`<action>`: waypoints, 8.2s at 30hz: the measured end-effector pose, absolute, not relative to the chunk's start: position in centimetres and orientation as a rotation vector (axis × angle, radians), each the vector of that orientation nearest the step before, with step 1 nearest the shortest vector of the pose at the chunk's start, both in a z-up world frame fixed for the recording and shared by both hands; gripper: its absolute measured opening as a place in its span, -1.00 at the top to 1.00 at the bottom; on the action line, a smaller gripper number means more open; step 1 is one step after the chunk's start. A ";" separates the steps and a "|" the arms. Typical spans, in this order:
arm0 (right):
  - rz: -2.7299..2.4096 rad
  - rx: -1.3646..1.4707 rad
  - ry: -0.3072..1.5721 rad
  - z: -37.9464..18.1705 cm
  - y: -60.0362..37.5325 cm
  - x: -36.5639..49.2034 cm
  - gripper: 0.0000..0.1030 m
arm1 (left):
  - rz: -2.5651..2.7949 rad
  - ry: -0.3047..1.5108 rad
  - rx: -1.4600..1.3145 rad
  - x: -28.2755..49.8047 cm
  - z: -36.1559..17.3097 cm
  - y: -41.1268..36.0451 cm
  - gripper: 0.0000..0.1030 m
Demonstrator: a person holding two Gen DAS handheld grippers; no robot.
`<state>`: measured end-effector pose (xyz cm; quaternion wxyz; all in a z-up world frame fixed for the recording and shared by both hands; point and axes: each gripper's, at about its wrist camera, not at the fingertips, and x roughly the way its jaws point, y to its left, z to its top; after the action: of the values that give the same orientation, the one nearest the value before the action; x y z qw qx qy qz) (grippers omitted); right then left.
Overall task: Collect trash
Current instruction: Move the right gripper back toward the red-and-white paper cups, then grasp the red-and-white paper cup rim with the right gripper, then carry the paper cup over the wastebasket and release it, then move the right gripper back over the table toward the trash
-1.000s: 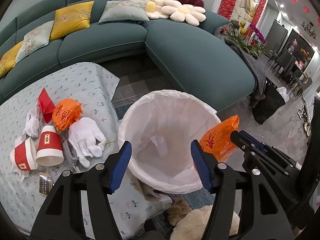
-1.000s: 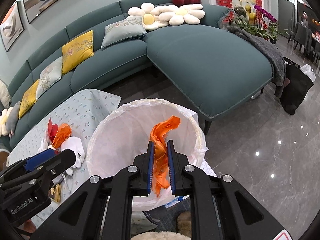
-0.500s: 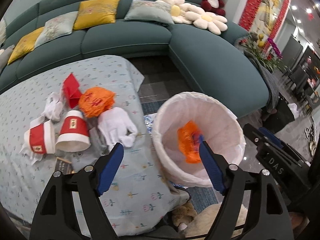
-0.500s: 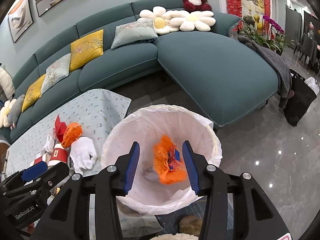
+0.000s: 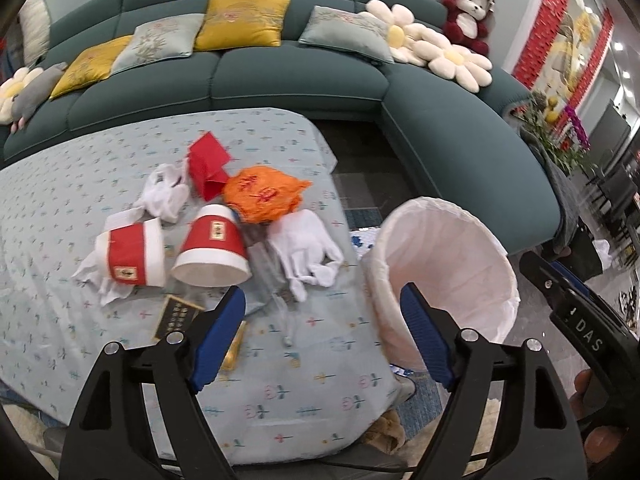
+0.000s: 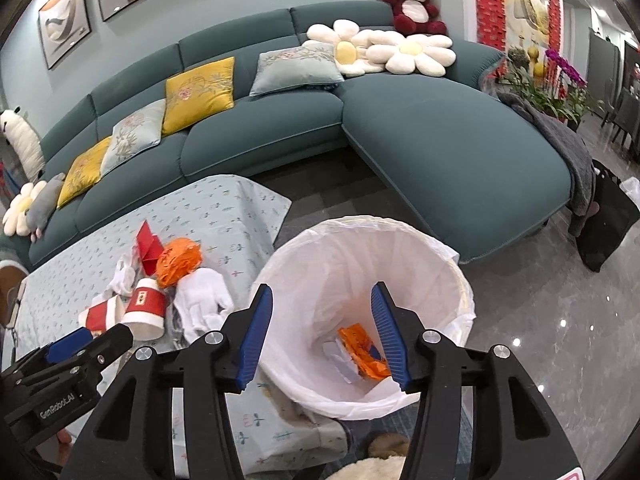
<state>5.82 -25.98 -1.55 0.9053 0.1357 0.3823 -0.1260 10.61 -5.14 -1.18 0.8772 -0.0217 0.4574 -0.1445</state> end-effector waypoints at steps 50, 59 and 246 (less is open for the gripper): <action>-0.042 0.158 0.921 -4.9 -10.5 11.1 -0.17 | -0.015 1.011 -0.136 15.0 -6.0 11.8 -0.74; -0.052 0.177 0.963 -6.9 -10.9 13.5 -0.17 | -0.028 1.050 0.023 18.5 -9.4 9.7 -0.74; -0.061 0.172 0.863 -3.4 -12.7 10.7 -0.03 | -0.015 0.973 -0.091 14.6 -4.1 11.2 -0.72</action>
<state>10.67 -12.67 -3.44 0.9043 0.0831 0.4177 -0.0296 14.57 11.18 -4.06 0.8831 -0.0435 0.4672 -0.0071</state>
